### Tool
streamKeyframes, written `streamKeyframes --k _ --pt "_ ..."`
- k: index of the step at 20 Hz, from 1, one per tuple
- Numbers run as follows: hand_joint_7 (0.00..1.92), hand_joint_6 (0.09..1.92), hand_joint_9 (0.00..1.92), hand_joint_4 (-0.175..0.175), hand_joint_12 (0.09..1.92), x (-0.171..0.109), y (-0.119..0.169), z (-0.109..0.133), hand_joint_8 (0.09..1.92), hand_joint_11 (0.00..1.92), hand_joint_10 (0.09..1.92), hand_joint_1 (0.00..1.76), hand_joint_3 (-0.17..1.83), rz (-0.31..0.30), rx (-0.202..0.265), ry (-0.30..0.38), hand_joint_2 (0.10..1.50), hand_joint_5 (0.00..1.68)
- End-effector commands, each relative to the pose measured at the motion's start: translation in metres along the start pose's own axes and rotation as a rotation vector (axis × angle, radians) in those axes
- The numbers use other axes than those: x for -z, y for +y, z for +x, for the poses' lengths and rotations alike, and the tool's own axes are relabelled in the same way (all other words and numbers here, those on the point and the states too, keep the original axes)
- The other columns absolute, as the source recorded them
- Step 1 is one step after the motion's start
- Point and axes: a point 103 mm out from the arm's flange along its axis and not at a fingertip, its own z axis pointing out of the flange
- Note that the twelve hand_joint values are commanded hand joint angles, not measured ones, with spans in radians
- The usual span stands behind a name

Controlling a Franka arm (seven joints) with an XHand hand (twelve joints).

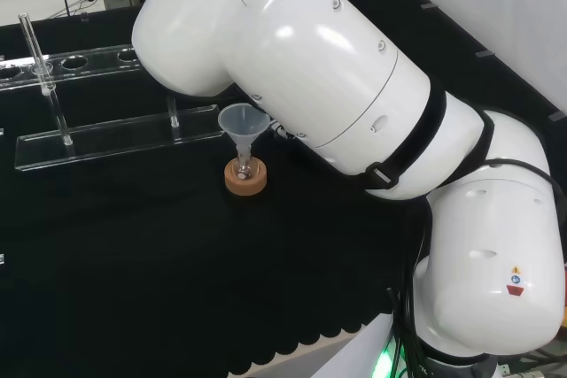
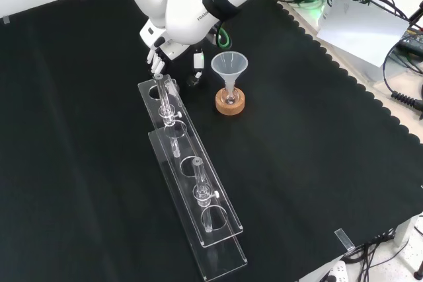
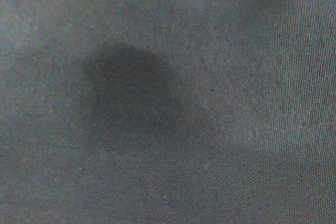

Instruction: Pick up the weighing funnel.

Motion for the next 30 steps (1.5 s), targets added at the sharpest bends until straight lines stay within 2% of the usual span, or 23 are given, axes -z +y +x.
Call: streamKeyframes --k 1,8,16,21,26,30 --pt "0.53 0.43 0.80 -0.063 1.27 -0.001 0.002 0.007 0.72 0.56 0.54 0.83 0.64 -0.002 -0.006 -0.013 0.61 0.50" --pt "0.53 0.45 0.80 -0.062 1.27 -0.001 0.004 0.006 0.72 0.56 0.55 0.83 0.64 -0.001 -0.001 -0.003 0.62 0.50" --pt "0.54 0.70 0.80 -0.042 1.27 -0.001 0.006 0.005 0.72 0.56 0.55 0.84 0.64 -0.012 -0.004 -0.013 0.63 0.63" --pt "0.55 0.78 0.82 -0.028 1.27 -0.003 0.008 -0.007 0.72 0.57 0.55 0.86 0.64 -0.012 0.008 -0.006 0.65 0.74" --pt "0.55 0.79 0.83 -0.030 1.26 0.000 0.008 0.007 0.72 0.58 0.55 0.86 0.64 -0.015 0.003 -0.033 0.65 0.72" --pt "0.55 0.82 0.83 -0.034 1.26 0.001 0.007 0.010 0.71 0.58 0.54 0.86 0.64 -0.010 0.001 -0.037 0.65 0.68"
